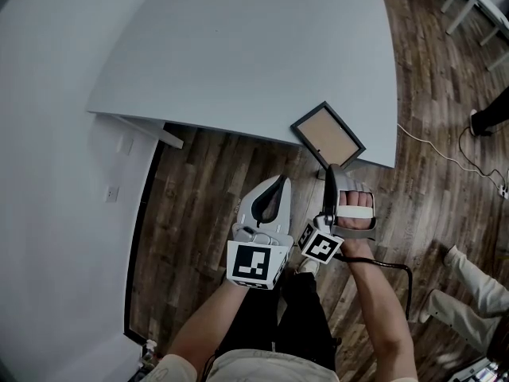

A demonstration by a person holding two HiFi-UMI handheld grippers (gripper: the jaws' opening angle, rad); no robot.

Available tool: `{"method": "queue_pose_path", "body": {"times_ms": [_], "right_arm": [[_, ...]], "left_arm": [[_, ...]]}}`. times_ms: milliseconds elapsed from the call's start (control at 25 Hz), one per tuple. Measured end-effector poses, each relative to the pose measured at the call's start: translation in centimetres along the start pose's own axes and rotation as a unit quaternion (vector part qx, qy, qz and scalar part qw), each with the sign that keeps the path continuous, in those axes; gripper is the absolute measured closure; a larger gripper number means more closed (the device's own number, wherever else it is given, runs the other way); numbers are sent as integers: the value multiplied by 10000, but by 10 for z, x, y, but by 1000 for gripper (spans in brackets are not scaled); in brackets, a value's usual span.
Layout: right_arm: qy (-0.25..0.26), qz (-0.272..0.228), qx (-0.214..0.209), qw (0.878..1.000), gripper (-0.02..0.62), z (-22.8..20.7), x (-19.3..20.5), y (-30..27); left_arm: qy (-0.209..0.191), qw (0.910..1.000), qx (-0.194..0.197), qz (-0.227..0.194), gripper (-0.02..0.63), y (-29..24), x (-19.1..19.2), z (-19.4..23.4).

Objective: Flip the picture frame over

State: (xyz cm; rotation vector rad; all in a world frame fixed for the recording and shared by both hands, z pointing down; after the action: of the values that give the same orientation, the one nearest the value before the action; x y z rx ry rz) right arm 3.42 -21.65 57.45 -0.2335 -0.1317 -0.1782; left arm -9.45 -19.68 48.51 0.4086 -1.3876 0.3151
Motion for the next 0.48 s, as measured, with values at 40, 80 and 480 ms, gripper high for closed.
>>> {"method": "queue_pose_path", "body": {"times_ms": [40,80,480], "right_arm": [[-7,-6,17,10000,503,-1,-2,0],[-22,-5,26,10000,503,-2,-3,1],[-156,-59,181,9997,505,-28,3,6]], "left_arm": [[-2,10000,-6,-7,606,1,-1,2],[7,10000,-22,-45,606,1,-3,4],[-69,9996,49,-257,606,-8,-18,-4]]}}
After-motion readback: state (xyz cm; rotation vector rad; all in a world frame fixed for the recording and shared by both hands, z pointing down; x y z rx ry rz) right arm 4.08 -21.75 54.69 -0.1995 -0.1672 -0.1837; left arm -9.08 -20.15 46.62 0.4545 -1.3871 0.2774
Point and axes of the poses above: the fingertips, and each gripper's own axes: y backward along the fingers, z to its left, x out of its underside, the point moved 7 cm from there along y, backward along the fingers, and after that the axes turned 15 degrees about -z, right-handed, at the moved point
